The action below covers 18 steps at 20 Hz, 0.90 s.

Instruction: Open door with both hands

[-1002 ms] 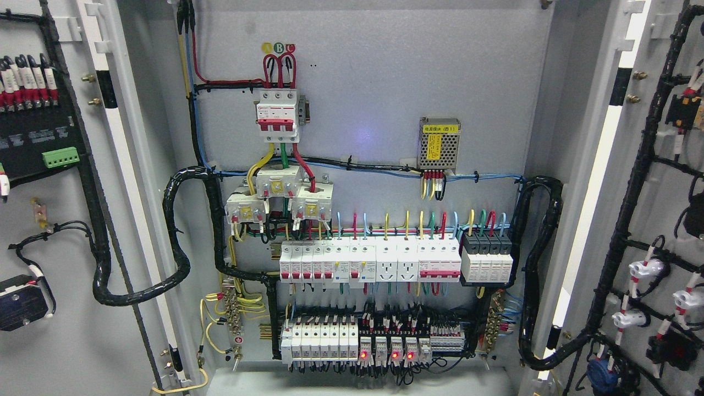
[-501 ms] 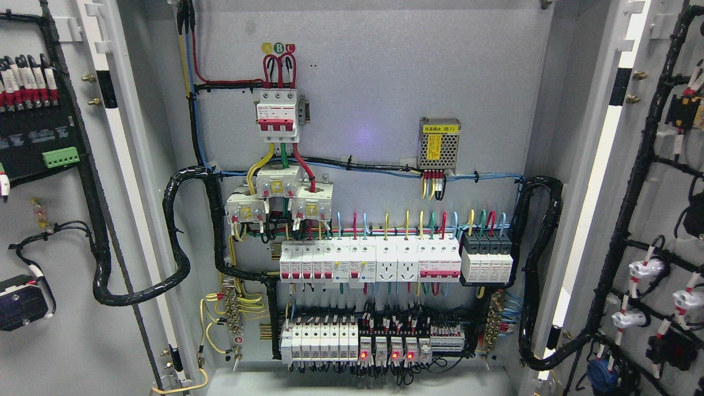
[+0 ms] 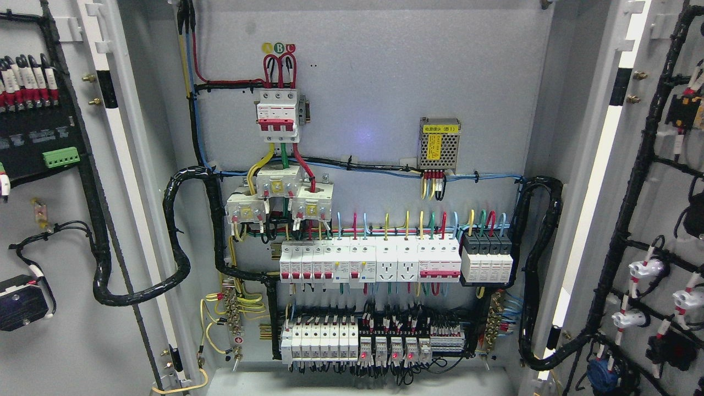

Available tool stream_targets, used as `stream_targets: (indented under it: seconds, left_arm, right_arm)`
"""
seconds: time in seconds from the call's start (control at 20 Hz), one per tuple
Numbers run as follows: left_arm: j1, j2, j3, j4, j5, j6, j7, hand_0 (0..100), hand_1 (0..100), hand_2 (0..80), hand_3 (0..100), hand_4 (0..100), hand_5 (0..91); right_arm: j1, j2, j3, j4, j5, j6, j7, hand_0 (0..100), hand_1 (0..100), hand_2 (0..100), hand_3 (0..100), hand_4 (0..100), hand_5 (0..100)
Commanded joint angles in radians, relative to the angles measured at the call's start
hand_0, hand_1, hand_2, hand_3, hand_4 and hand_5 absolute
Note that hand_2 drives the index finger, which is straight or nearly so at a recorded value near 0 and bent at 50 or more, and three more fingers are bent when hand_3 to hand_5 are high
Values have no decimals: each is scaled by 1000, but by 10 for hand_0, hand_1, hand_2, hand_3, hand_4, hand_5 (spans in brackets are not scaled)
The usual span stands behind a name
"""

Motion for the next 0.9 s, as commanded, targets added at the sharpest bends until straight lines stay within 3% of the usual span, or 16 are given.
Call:
stream_targets:
  seconds: [0.0, 0.15, 0.35, 0.55, 0.65, 0.85]
  left_arm:
    - [-56, -89, -209, 412, -14, 2, 0, 0, 0, 0, 0, 0, 0]
    - [-138, -116, -281, 632, -19, -1, -3, 0, 0, 0, 0, 0, 0]
    - [-195, -193, -347, 863, -21, -4, -32, 0, 0, 0, 0, 0, 0]
    - [-198, -258, -358, 1016, -22, -3, -64, 0, 0, 0, 0, 0, 0]
    - [-246, -293, -363, 1143, -21, 2, -81, 0, 0, 0, 0, 0, 0]
    - [-339, -373, -349, 1460, -88, 2, -185, 0, 0, 0, 0, 0, 0]
  right_arm:
    - [-28, 135, 86, 446, 86, -1, 2, 0, 0, 0, 0, 0, 0]
    - [-50, 201, 74, 589, 179, 1, 2, 0, 0, 0, 0, 0, 0]
    - [-112, 258, 77, 854, 213, -1, 3, 0, 0, 0, 0, 0, 0]
    - [-178, 328, 71, 1081, 213, 1, 3, 0, 0, 0, 0, 0, 0]
    - [-242, 370, 69, 1268, 215, -2, 5, 0, 0, 0, 0, 0, 0]
    - [-345, 420, 68, 1523, 215, 4, 3, 0, 0, 0, 0, 0, 0]
